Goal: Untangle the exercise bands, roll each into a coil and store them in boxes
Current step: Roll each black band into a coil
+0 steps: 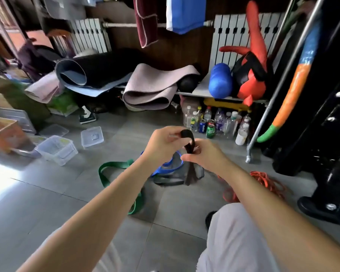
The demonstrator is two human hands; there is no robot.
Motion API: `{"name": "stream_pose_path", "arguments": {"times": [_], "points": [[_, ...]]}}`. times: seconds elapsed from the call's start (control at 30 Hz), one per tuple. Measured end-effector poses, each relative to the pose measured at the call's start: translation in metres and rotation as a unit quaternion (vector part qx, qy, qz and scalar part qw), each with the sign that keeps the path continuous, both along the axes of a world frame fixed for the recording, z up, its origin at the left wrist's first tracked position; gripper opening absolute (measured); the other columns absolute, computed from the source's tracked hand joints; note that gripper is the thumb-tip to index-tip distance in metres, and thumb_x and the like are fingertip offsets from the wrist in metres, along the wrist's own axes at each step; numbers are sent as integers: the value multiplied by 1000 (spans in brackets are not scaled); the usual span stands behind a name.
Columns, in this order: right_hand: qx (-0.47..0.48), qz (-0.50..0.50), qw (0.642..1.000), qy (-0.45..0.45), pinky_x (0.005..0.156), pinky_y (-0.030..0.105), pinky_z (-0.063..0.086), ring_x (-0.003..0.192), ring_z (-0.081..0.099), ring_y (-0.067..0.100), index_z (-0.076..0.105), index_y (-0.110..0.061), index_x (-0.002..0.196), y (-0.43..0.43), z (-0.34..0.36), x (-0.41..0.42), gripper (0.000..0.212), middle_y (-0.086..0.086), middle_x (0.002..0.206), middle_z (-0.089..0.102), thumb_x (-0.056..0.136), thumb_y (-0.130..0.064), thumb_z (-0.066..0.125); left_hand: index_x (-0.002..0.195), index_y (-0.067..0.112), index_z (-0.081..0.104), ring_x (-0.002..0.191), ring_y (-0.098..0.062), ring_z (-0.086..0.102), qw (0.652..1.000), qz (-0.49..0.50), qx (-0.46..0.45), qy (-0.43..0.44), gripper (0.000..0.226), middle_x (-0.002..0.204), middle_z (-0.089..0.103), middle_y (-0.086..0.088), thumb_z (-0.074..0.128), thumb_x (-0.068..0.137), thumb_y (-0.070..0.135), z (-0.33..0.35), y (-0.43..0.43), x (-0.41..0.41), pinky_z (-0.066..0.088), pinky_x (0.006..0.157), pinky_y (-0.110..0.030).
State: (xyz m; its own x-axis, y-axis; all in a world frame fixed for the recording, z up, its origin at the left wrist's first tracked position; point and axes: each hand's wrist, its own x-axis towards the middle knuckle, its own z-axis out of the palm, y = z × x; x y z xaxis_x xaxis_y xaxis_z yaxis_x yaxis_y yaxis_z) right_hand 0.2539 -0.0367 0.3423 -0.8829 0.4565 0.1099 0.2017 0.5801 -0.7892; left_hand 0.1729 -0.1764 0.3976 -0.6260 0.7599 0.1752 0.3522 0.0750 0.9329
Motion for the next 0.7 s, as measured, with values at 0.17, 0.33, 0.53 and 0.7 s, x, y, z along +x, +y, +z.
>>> {"name": "stream_pose_path", "arguments": {"times": [0.17, 0.33, 0.53, 0.7], "points": [[-109, 25, 988, 108, 68, 28, 52, 66, 61, 6, 65, -25, 74, -34, 38, 15, 22, -7, 70, 67, 71, -8, 79, 98, 18, 66, 83, -27, 65, 982, -24, 136, -130, 26, 87, 66, -12, 56, 89, -4, 44, -34, 20, 57, 82, -42], [-176, 33, 969, 168, 50, 14, 48, 52, 59, 1, 65, -19, 79, -55, 65, 41, 25, -9, 60, 65, 74, 5, 73, 116, 6, 59, 75, -21, 68, 963, -29, 172, -203, 26, 91, 65, -12, 51, 93, -2, 57, -59, 24, 58, 73, -34], [-152, 12, 981, 120, 47, 12, 44, 44, 53, -2, 67, -21, 78, -63, 66, 73, 21, -11, 51, 62, 78, -1, 72, 102, 23, 65, 51, 8, 52, 998, 40, 9, 48, 26, 87, 63, 6, 60, 88, 3, 49, -70, 30, 41, 48, -8], [-83, 27, 994, 65, 49, 7, 39, 45, 48, -6, 68, -21, 85, -62, 53, 88, 20, -19, 50, 59, 80, -2, 71, 94, 34, 69, 62, -21, 62, 968, 15, -108, 226, 37, 78, 63, 3, 54, 85, 2, 39, -69, 40, 53, 58, -29]]}}
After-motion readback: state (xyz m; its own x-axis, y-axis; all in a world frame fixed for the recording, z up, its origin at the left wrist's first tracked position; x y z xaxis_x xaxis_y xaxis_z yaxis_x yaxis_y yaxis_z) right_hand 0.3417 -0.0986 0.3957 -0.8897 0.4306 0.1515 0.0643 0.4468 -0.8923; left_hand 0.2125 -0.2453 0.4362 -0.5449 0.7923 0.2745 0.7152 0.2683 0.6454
